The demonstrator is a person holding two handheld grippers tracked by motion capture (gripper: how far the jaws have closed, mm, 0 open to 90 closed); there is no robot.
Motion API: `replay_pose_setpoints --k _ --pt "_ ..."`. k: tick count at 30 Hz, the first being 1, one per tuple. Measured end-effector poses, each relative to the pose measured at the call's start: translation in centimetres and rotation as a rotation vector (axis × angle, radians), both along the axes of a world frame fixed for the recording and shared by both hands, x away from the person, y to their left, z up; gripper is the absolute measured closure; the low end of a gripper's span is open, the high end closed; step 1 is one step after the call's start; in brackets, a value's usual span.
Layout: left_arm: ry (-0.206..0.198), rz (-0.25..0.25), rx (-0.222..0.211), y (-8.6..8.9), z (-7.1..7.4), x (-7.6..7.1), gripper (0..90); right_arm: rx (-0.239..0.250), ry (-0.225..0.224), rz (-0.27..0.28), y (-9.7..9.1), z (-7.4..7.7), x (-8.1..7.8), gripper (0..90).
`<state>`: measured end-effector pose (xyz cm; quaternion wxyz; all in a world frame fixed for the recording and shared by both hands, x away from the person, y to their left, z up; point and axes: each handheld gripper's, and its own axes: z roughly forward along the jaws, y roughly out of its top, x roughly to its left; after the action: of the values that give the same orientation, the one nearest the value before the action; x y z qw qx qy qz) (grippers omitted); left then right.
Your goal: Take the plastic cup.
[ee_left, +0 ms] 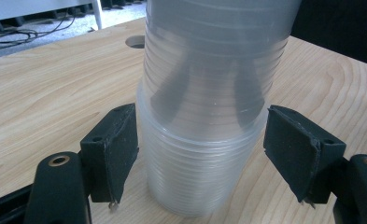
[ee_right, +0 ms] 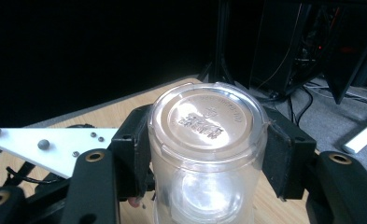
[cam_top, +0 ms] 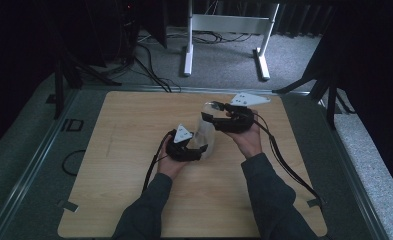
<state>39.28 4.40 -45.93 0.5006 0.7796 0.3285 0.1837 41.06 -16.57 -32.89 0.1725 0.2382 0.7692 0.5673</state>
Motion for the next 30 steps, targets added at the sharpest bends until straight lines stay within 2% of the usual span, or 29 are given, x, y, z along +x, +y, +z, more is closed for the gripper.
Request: replay_pose_setpoints --k 20,30 --pt "0.006 0.003 -0.007 0.1 -0.1 0.0 27.0 0.034 -0.021 0.001 -1.9 2.1 -0.7 41.0" --pt "0.003 0.006 -0.014 0.3 0.0 -0.1 26.9 0.020 -0.034 -0.012 -3.1 3.1 -1.3 41.0"
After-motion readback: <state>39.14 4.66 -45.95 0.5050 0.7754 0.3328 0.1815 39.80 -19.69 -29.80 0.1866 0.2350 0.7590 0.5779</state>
